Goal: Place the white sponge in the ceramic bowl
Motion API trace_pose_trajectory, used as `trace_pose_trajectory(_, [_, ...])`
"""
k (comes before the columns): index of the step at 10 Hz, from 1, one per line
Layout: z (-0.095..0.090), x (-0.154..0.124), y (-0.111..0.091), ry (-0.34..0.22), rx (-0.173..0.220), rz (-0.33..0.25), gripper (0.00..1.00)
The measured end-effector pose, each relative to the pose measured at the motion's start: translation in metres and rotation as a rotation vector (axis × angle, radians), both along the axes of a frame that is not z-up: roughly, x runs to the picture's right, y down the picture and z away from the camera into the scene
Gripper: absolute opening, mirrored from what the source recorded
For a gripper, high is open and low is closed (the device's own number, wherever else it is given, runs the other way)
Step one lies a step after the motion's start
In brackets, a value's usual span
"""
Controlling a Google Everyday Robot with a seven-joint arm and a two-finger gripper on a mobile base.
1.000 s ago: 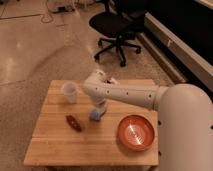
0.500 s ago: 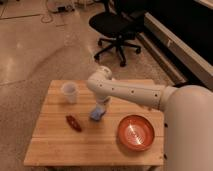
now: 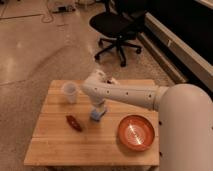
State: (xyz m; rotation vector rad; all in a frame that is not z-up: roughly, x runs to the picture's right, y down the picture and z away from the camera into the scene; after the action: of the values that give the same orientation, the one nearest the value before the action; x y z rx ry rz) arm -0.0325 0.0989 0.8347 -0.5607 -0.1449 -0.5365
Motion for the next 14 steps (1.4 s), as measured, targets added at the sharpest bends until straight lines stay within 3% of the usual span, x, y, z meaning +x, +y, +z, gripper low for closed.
trace_pose_trajectory(2, [-0.007,0.001,-0.015,-0.01,0.004,-0.002,0.38])
trace_pose_trajectory(5, [-0.002,-0.008,-0.003,-0.012,0.0,-0.009,0.31])
trace_pose_trajectory(6, [-0.004,-0.017,0.0,-0.019,0.011,-0.005,0.32])
trace_pose_trajectory(8, [-0.003,-0.01,0.003,-0.025,0.01,-0.011,0.44])
trace_pose_trajectory(10, [0.0,-0.013,0.01,-0.072,0.089,0.017,0.45])
trace_pose_trajectory(11, [0.003,-0.012,0.01,-0.081,0.105,0.02,0.45])
trace_pose_trajectory(12, [0.008,-0.012,0.01,-0.076,0.091,0.016,0.48])
trace_pose_trajectory(13, [0.01,-0.013,0.012,-0.058,0.047,-0.003,0.59])
trace_pose_trajectory(14, [0.009,-0.017,0.012,-0.065,0.032,-0.01,0.69])
